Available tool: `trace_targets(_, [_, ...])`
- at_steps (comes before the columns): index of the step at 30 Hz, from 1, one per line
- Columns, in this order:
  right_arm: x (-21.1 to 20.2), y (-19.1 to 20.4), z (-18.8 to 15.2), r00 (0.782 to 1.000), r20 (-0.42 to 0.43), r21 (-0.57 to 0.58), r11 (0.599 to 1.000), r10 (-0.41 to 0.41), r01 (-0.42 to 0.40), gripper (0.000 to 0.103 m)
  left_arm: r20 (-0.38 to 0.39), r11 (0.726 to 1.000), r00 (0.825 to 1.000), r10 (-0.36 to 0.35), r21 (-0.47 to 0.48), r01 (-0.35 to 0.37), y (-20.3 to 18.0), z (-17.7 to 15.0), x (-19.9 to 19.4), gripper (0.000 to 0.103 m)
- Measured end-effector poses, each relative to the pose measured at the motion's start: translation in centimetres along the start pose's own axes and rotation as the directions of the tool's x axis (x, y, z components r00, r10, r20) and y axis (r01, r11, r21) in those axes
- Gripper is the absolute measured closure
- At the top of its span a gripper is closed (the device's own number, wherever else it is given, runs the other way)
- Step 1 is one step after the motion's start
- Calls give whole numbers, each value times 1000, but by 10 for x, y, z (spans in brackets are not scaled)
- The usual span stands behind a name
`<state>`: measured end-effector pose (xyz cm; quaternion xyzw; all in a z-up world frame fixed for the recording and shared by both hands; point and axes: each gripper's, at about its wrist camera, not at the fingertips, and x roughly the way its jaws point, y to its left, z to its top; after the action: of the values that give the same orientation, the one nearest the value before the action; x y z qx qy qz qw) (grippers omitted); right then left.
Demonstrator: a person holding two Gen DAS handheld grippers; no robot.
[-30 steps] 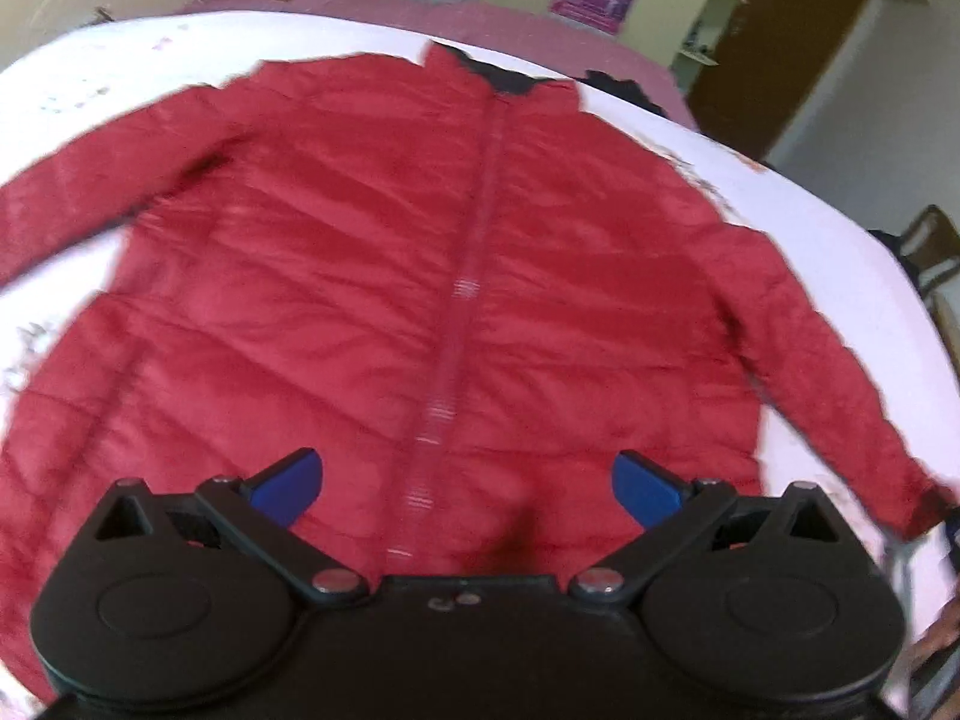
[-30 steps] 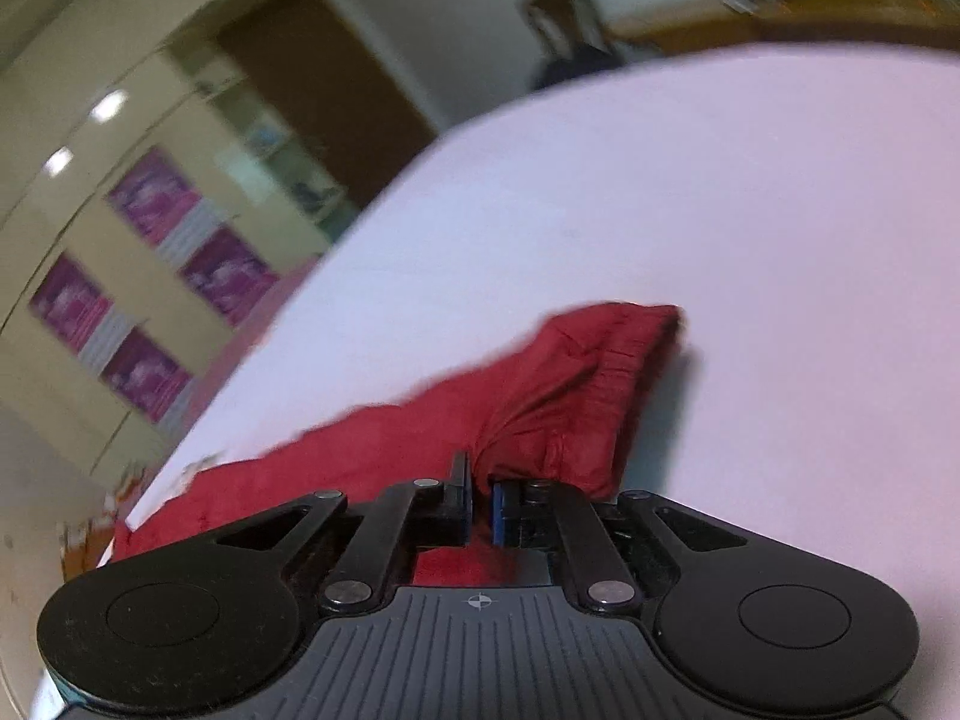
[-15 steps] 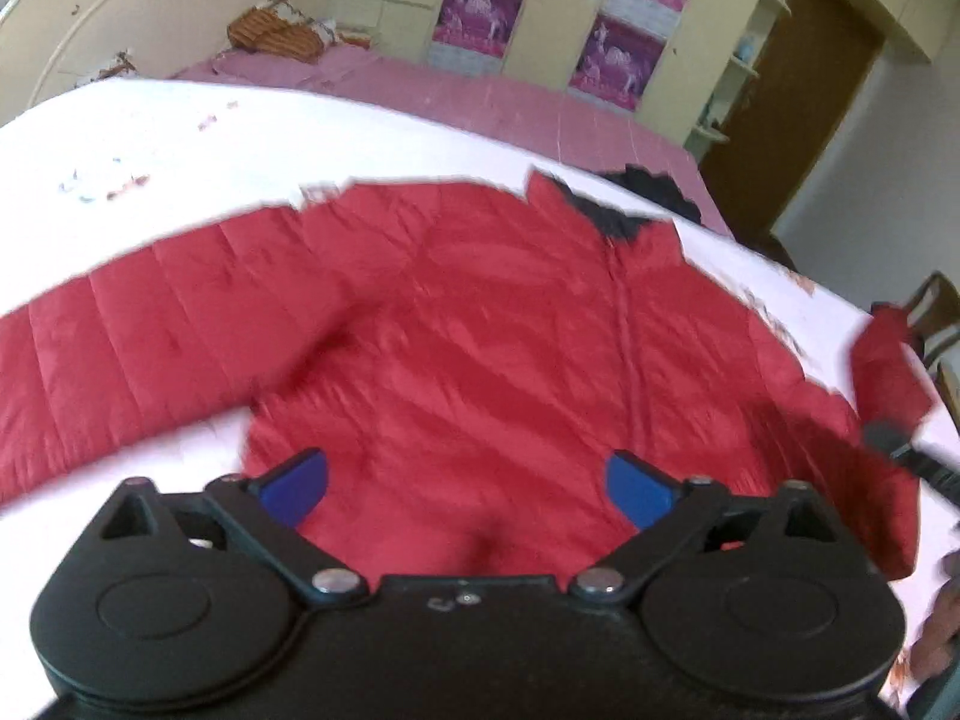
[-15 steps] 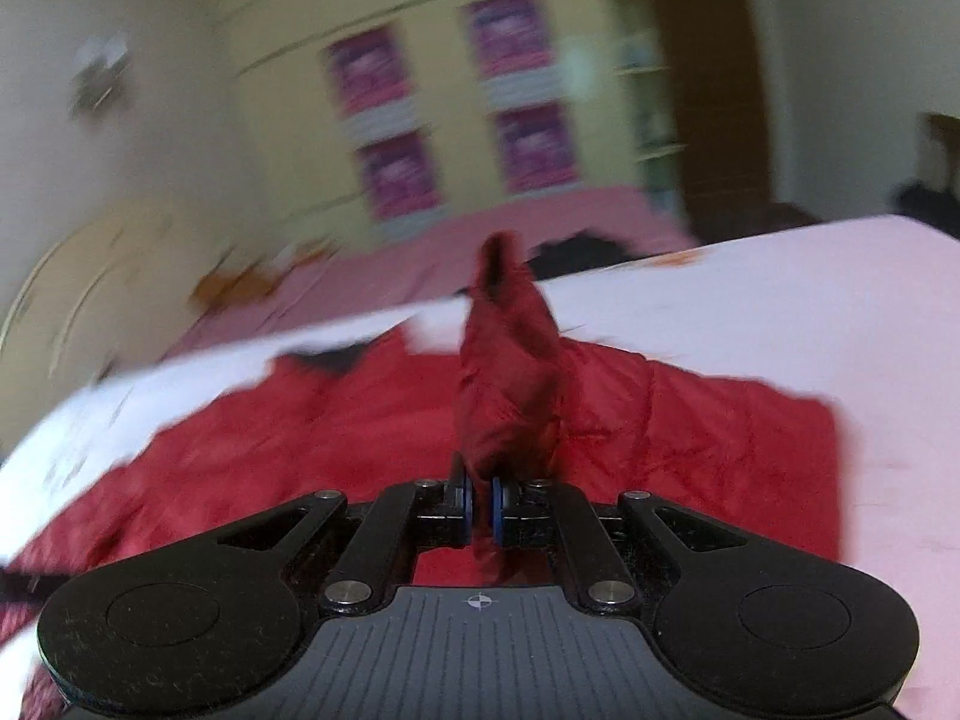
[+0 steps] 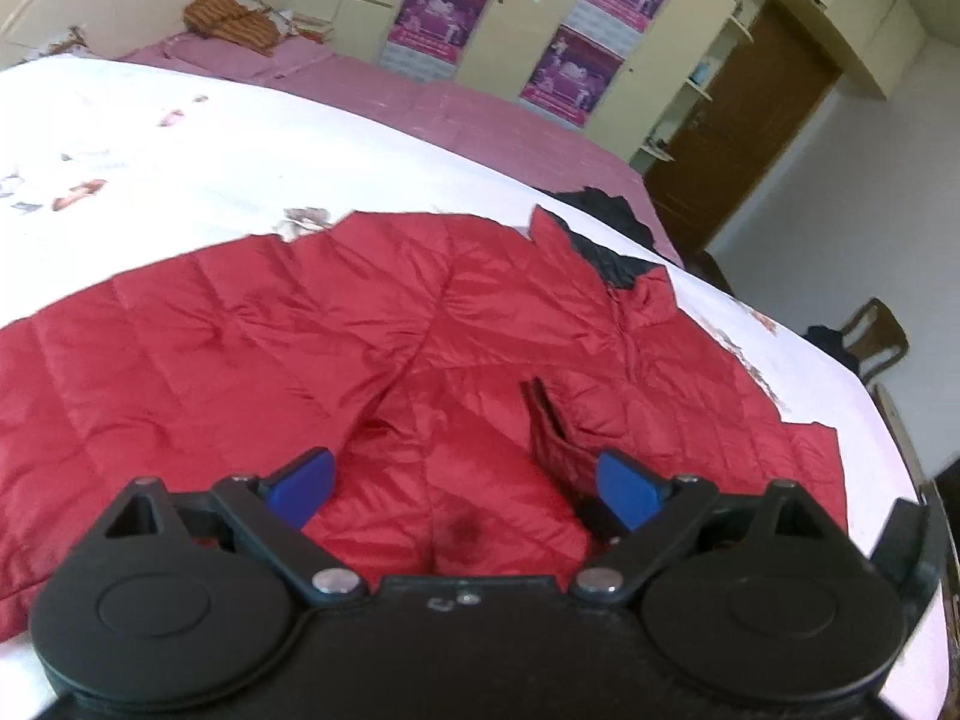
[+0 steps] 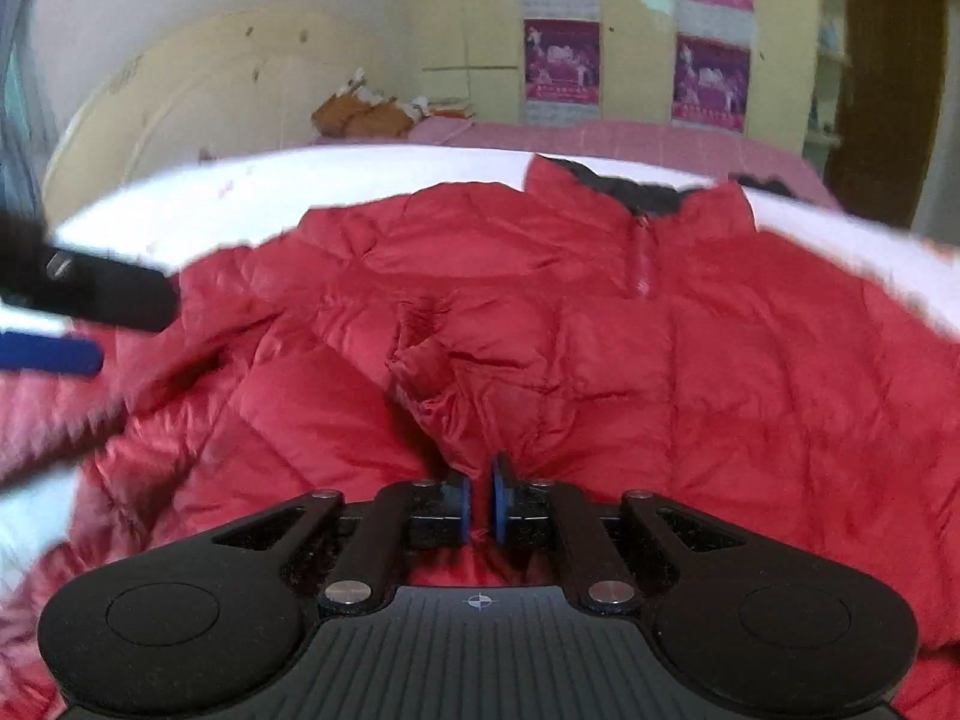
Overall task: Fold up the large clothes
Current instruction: 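Fold the held sleeve across the jacket front and release with the right gripper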
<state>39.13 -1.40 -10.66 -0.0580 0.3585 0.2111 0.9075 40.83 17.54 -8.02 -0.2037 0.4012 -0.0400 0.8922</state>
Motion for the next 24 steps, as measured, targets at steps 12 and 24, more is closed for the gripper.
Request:
trace_targets(12, [-82, -120, -13, 973, 152, 287, 949, -176, 127, 65, -132, 992, 990, -49, 110, 63, -52, -7, 68, 44])
trace_targets(24, [-126, -288, -58, 929, 51, 658, 712, -367, 245, 90, 63, 963, 993, 101, 242, -114, -87, -4, 54, 87])
